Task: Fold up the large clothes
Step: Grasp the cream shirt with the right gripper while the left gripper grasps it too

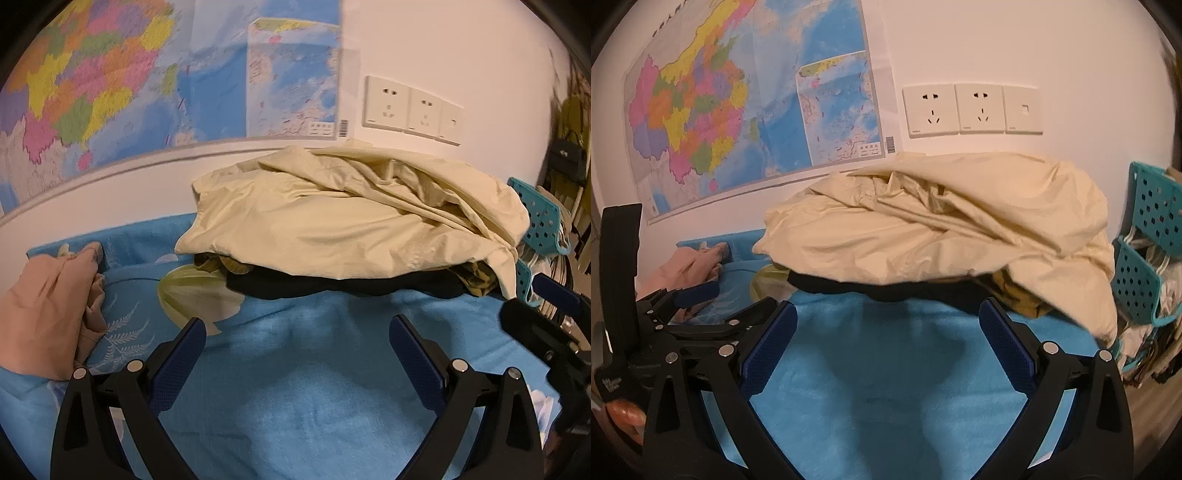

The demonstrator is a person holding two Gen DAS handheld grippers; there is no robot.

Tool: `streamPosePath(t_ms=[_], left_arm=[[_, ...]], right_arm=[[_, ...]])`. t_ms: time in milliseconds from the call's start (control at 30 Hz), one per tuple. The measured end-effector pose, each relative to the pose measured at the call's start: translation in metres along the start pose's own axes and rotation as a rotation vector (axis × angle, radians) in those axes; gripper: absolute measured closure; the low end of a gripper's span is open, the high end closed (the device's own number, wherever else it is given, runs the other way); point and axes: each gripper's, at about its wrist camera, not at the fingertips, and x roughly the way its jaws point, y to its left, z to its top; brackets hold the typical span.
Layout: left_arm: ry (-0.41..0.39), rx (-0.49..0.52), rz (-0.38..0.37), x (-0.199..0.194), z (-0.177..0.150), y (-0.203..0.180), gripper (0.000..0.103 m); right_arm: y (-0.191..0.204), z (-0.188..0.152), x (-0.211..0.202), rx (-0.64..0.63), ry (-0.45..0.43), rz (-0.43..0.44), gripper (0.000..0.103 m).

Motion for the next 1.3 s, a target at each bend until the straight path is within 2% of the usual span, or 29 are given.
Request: streamPosePath(t_ms=[67,167,400,533,600,633,667,700,733,767,833,900,933,1033,1100,1200,1267,1300], left_arm=[[0.029,-0.049,-0.010,0.010,0.006,0.013,0.007],[0.047,-0.061,0.024,0.026,0.016,0.024,0.007],[0.141,-0.136,0.025,0.073,0.036,0.048,0.007],[0.188,-0.177,0.002,0.097,0.041,0.053,0.007],[0.199,-0.182,-0.010,0.107,0.044,0.053,0.008],[0.196,-0.185,-0.018,0.109,0.045,0.053,0.008],[0.190,-0.186,-0.030,0.111,0.046,0.052,0.009],[0.182,-0.181,-0.031,0.113,0.048,0.051,0.011],[0.181,-0.179,-0.033,0.115,0.049,0.051,0.017],[0.183,-0.174,-0.042,0.117,0.050,0.051,0.026],[0.189,-0.167,-0.060,0.121,0.051,0.052,0.031],[0.184,-0.153,-0.082,0.122,0.048,0.055,0.033],[0.183,-0.150,-0.090,0.123,0.045,0.058,0.034],[0.176,-0.146,-0.121,0.120,0.040,0.066,0.032],[0.154,-0.153,-0.119,0.116,0.038,0.073,0.025],[0.129,-0.172,-0.126,0.117,0.040,0.080,0.026],[0.120,-0.171,-0.128,0.119,0.041,0.083,0.035],[0.118,-0.177,-0.124,0.121,0.041,0.085,0.037]], right_arm=[[-0.002,0.008,0.006,-0.019,-0.001,-0.006,0.006],[-0.004,0.030,0.025,-0.095,0.005,-0.029,0.006],[0.002,0.099,0.096,-0.302,-0.001,-0.091,0.006],[0.014,0.120,0.148,-0.443,0.081,-0.111,0.006],[0.018,0.124,0.174,-0.511,0.130,-0.150,0.008],[0.018,0.124,0.182,-0.528,0.153,-0.144,0.017],[0.016,0.125,0.191,-0.538,0.185,-0.130,0.043],[0.013,0.128,0.197,-0.528,0.221,-0.086,0.050],[0.011,0.131,0.197,-0.522,0.229,-0.075,0.061],[0.008,0.135,0.193,-0.524,0.217,-0.073,0.080],[-0.002,0.150,0.176,-0.494,0.188,-0.033,0.090],[-0.015,0.166,0.153,-0.459,0.123,-0.024,0.092],[-0.026,0.175,0.139,-0.410,0.087,-0.005,0.093],[-0.061,0.189,0.116,-0.253,0.055,0.090,0.092],[-0.068,0.186,0.114,-0.264,0.064,0.095,0.089],[-0.053,0.171,0.125,-0.330,0.120,0.070,0.063],[-0.035,0.165,0.133,-0.391,0.117,0.049,0.035],[-0.024,0.161,0.138,-0.427,0.117,0.041,0.017]])
